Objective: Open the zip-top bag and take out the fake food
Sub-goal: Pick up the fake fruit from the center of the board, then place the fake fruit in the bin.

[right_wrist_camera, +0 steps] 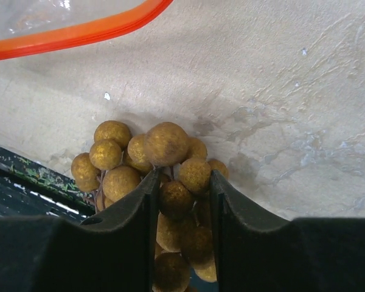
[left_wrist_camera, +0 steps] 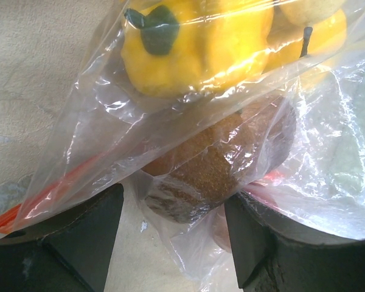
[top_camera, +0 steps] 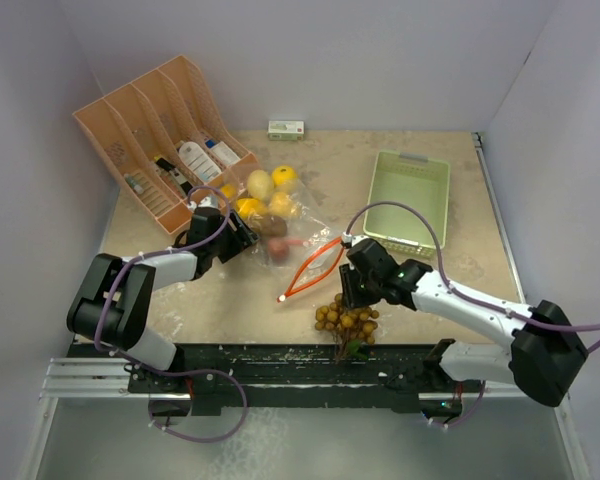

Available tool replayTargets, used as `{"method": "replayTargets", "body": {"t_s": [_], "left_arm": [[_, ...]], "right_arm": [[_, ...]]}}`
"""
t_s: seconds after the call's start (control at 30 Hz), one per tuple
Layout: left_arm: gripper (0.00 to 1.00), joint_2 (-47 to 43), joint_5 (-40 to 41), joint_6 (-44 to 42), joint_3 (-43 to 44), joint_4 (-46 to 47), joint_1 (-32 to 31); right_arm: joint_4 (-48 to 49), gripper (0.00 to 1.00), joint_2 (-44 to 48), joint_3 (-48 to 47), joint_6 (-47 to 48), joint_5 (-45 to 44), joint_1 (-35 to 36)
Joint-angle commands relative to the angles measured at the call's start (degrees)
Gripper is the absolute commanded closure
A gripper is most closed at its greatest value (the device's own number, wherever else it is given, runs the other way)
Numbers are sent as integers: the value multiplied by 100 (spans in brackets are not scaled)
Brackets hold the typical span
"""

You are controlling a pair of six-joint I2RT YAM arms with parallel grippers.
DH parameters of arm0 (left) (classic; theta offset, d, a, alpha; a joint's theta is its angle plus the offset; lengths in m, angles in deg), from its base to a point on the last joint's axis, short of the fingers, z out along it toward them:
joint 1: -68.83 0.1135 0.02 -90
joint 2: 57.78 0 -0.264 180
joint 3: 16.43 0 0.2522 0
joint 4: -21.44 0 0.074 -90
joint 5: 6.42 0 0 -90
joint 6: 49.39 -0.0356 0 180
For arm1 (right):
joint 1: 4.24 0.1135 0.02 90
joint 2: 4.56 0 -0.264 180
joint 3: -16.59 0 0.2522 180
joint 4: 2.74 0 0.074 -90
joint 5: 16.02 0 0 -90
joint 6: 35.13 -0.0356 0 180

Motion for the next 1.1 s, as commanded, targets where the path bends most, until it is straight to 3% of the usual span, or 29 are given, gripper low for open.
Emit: {"method": "replayTargets", "body": {"t_s": [0.0, 0.3, 0.53, 0.83, 1.07], "left_arm": [[28, 129, -28, 4, -20, -69, 52], [29, 140, -87, 8, -33, -38, 48], [29, 134, -110, 1, -50, -29, 53], [29, 208, -164, 16, -33, 39, 56], [29, 147, -204, 13, -63, 60, 63]], "right_arm": [[-156, 71, 384, -266, 0, -392, -12], [-762, 71, 750, -833, 385, -983, -323], [-845, 74, 949, -1529, 870, -727, -1183], [-1088, 74, 692, -2834, 1549, -775, -2271], [-881, 73, -167, -3700, 1832, -442, -3008]]}}
